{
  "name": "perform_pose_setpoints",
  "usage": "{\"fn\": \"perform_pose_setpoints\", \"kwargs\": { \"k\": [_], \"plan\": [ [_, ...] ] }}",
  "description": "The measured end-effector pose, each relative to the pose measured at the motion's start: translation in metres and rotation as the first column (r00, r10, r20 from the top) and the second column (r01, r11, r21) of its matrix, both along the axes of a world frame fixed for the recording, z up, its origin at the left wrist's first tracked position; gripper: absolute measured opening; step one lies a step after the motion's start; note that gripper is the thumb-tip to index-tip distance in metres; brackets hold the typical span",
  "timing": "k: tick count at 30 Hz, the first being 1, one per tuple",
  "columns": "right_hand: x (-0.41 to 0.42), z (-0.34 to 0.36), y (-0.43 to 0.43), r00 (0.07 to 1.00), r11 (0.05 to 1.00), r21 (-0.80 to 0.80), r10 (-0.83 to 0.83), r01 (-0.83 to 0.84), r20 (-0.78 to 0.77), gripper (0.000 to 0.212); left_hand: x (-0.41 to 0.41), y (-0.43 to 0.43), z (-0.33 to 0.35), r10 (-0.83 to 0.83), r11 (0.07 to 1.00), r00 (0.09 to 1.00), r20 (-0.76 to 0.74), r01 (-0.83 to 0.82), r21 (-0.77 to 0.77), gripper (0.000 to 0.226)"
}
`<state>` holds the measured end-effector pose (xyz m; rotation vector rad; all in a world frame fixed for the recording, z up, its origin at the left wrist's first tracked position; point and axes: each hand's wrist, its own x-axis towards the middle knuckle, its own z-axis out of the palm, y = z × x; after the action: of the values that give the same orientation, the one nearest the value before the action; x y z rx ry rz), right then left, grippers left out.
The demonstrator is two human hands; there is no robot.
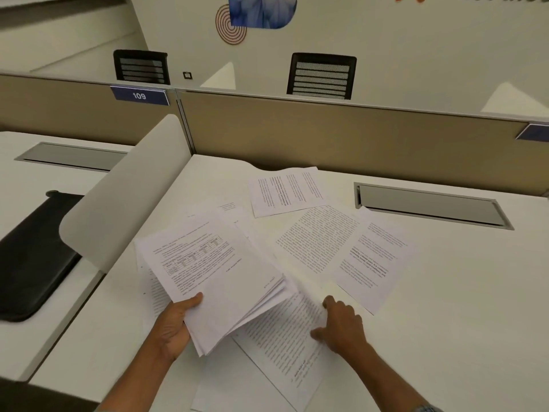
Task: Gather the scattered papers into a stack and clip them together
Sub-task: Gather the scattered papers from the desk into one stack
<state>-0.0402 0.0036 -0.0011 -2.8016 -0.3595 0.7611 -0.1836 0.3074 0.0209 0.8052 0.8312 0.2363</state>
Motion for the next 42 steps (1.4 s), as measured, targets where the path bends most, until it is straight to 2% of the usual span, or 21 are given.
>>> {"fn": "perform_pose_setpoints", "kwargs": {
  "k": [2,4,5,7,10,12,15,19,24,32,38,42],
  "plan": [
    [0.000,0.002,-0.002,1.000,0.999,0.049,-0.019,0.020,-0.022,0.055,-0.005,0.001,0.000,0.012,1.000,1.000,-0.011,-0.012,-0.011,0.039],
    [0.000,0.002,-0.008,0.998,0.982,0.177,-0.066,0.064,0.007,0.022,-0.010,0.001,0.000,0.017,1.000,1.000,-0.011,-0.017,-0.019,0.044],
    [0.000,0.001,-0.013,0.995,0.959,0.268,-0.101,0.096,0.005,0.013,-0.013,0.002,0.000,0.016,0.999,1.000,-0.009,-0.017,-0.031,0.049],
    [-0.001,0.003,-0.025,0.983,0.868,0.461,-0.165,0.184,-0.082,0.016,-0.019,0.000,0.000,0.009,0.998,1.000,-0.011,-0.009,-0.062,0.054],
    [-0.003,0.014,-0.040,0.907,0.636,0.647,-0.269,0.420,-0.324,0.015,-0.027,-0.008,0.000,-0.025,0.995,0.999,-0.022,0.023,-0.093,0.054],
    [-0.007,0.020,-0.042,0.843,0.512,0.671,-0.298,0.537,-0.448,0.015,-0.029,-0.017,0.001,-0.065,0.993,0.998,-0.026,0.062,-0.104,0.053],
    [-0.014,0.027,-0.037,0.768,0.379,0.669,-0.304,0.640,-0.563,0.017,-0.029,-0.032,0.007,-0.116,0.987,0.992,-0.038,0.111,-0.114,0.051],
    [-0.020,0.037,-0.029,0.716,0.275,0.662,-0.234,0.697,-0.657,0.021,-0.025,-0.041,0.015,-0.129,0.987,0.991,-0.023,0.126,-0.097,0.048],
    [-0.024,0.042,-0.018,0.704,0.275,0.649,-0.215,0.709,-0.677,0.027,-0.024,-0.043,0.025,-0.152,0.986,0.988,-0.012,0.151,-0.071,0.047],
    [-0.040,0.048,0.007,0.777,0.423,0.675,-0.125,0.605,-0.617,0.019,-0.027,-0.039,0.025,-0.224,0.972,0.974,-0.006,0.223,-0.073,0.048],
    [-0.040,0.045,0.023,0.775,0.478,0.654,-0.096,0.587,-0.625,0.021,-0.029,-0.033,0.011,-0.208,0.974,0.976,-0.067,0.200,-0.109,0.051],
    [-0.042,0.040,0.027,0.747,0.504,0.613,-0.104,0.609,-0.656,0.021,-0.030,-0.032,0.006,-0.204,0.977,0.976,-0.079,0.199,-0.072,0.051]
  ]
}}
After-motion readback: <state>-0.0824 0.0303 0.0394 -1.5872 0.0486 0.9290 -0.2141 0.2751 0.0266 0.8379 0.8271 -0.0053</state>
